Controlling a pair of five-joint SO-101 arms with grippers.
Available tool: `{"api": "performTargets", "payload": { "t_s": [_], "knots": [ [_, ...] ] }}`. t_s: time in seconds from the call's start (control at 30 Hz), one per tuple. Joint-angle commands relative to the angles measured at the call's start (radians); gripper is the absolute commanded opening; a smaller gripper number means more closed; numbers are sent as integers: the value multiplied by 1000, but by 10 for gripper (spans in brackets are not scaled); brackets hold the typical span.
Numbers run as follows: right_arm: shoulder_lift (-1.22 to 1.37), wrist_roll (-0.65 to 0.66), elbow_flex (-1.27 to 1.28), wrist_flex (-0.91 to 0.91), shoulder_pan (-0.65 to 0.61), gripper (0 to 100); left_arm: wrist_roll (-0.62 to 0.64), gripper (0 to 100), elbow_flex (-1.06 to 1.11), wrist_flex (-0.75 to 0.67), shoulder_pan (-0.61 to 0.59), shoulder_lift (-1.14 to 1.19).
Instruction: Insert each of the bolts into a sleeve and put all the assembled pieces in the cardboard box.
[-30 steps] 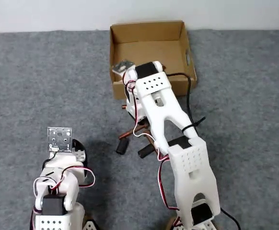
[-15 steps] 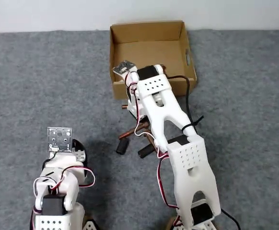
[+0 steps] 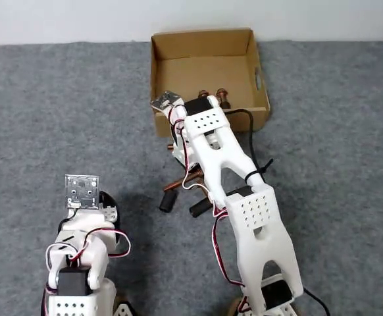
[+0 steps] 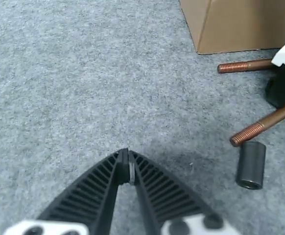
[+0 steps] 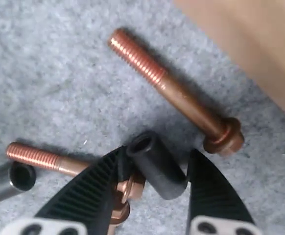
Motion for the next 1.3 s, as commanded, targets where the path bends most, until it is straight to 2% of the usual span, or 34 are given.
{"api": "performTargets", "payload": {
  "t_s": [0.0,0.07,0.13,0.3,0.47,0.67,0.9,1.07,1.27],
  "knots": [
    [15,6,0,-10,39,59,-3,6,-7,-3,-6,3],
    [13,6,0,-8,58,2,-3,6,-7,-3,-6,3],
    [12,5,0,-1,81,24,-3,6,-7,-3,-6,3],
    [-42,-11,0,4,104,9,-3,6,-7,-3,-6,3],
    [-176,-118,0,102,87,9,-3,6,-7,-3,-6,3],
    [-341,-364,3,223,85,9,-3,6,-7,-3,-6,3],
    [-550,-483,11,231,110,8,-3,6,-7,-3,-5,3],
    [-742,-489,155,229,140,8,-3,6,-7,-3,-5,3],
    [-984,-572,397,226,255,8,-3,6,-7,-3,-5,3]
  ]
}}
